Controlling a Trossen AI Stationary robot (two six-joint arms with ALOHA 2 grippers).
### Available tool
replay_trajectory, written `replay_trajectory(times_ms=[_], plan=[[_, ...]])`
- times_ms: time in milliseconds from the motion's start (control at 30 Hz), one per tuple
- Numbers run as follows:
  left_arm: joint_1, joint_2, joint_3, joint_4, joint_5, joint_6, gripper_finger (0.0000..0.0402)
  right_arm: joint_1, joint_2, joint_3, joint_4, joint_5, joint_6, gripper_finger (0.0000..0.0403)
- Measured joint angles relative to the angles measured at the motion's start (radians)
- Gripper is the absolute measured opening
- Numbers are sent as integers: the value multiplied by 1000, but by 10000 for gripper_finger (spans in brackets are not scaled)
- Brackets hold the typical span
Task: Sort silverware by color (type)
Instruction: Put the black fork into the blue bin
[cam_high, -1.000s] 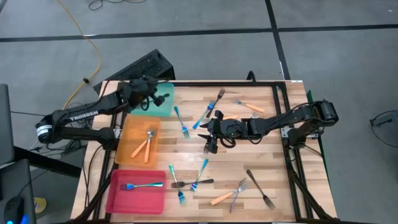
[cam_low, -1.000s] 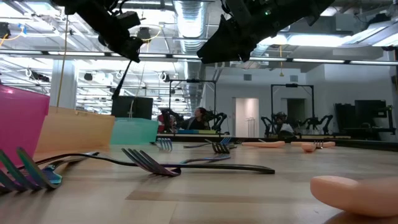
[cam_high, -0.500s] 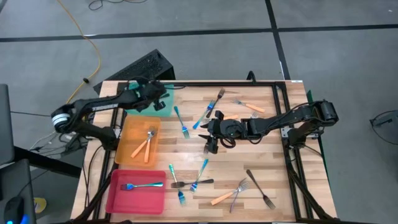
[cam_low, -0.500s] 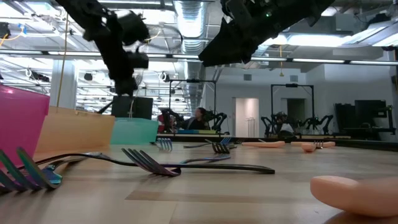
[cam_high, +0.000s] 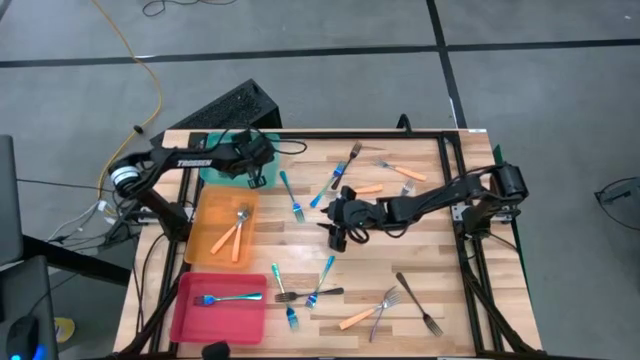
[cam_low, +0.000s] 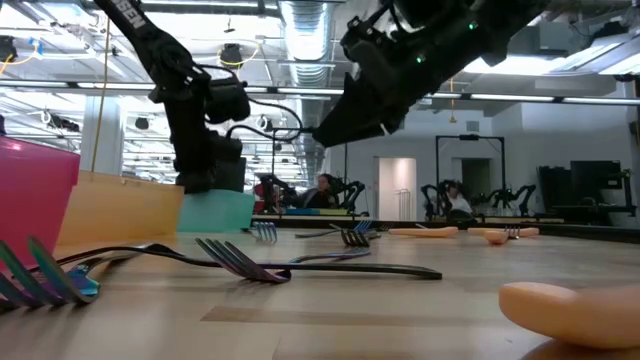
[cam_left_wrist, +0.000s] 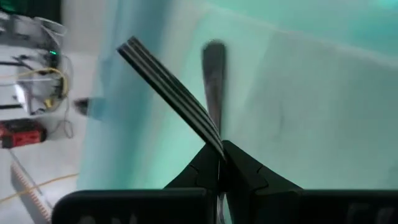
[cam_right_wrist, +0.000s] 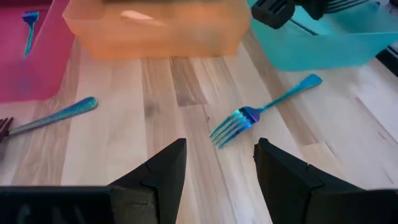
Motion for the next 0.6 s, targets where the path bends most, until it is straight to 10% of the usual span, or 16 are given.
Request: replay_trajectory(times_ms=[600], plan=[[111, 8, 0, 0, 242, 55, 5, 0, 12, 2, 41, -1, -1, 210]])
